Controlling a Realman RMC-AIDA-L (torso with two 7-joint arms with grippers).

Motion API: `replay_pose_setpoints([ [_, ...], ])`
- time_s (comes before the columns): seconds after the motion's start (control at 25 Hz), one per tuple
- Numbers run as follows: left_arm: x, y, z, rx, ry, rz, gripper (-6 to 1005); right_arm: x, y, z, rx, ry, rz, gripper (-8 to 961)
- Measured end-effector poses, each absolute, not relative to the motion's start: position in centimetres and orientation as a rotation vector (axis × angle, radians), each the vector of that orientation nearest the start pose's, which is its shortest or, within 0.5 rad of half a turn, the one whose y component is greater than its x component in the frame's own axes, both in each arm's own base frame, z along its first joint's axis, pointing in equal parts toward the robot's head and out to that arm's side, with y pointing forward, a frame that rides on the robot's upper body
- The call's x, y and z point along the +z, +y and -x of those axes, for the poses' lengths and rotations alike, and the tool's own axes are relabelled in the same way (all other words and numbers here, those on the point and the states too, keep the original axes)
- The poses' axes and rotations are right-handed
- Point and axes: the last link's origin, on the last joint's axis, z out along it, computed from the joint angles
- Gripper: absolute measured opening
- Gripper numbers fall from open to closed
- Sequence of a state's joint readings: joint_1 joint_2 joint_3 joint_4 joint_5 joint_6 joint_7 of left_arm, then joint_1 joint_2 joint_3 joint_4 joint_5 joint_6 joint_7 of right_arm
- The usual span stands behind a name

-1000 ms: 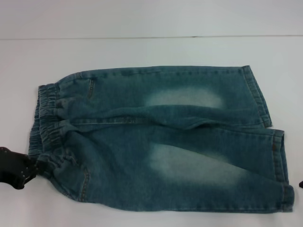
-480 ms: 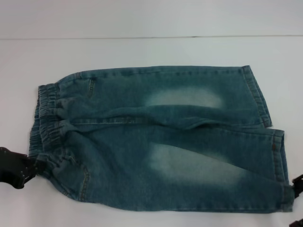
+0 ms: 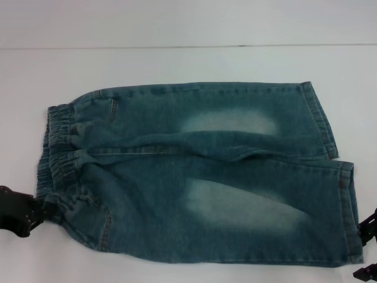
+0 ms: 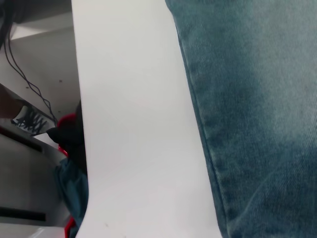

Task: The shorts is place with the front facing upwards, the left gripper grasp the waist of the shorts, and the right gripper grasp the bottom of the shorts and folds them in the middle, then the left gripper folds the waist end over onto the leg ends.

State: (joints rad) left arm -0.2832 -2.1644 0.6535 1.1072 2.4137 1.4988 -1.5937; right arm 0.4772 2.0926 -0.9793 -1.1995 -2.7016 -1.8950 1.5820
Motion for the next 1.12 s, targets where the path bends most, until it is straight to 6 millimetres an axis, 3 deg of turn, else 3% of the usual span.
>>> replay_pose_setpoints([
  [0.28, 3.7, 27.3, 34.5, -0.029, -0.898, 2.545, 92, 3.6, 28.1, -28.2, -0.622, 0.430, 3.142, 626],
  [0.52, 3.7, 27.1, 34.7, -0.032, -0.911, 2.540, 96, 3.7, 27.9, -28.1, -0.616, 0.396, 3.158, 421],
  [0.84, 3.6, 26.9, 34.7, -0.036, -0.922, 2.545, 101, 3.5, 28.2, -28.5, -0.608, 0.397, 3.115, 39],
  [1.12, 4.2, 25.8, 34.2, -0.067, -0.935, 2.597, 105, 4.9, 27.0, -28.0, -0.524, 0.321, 3.174, 49],
])
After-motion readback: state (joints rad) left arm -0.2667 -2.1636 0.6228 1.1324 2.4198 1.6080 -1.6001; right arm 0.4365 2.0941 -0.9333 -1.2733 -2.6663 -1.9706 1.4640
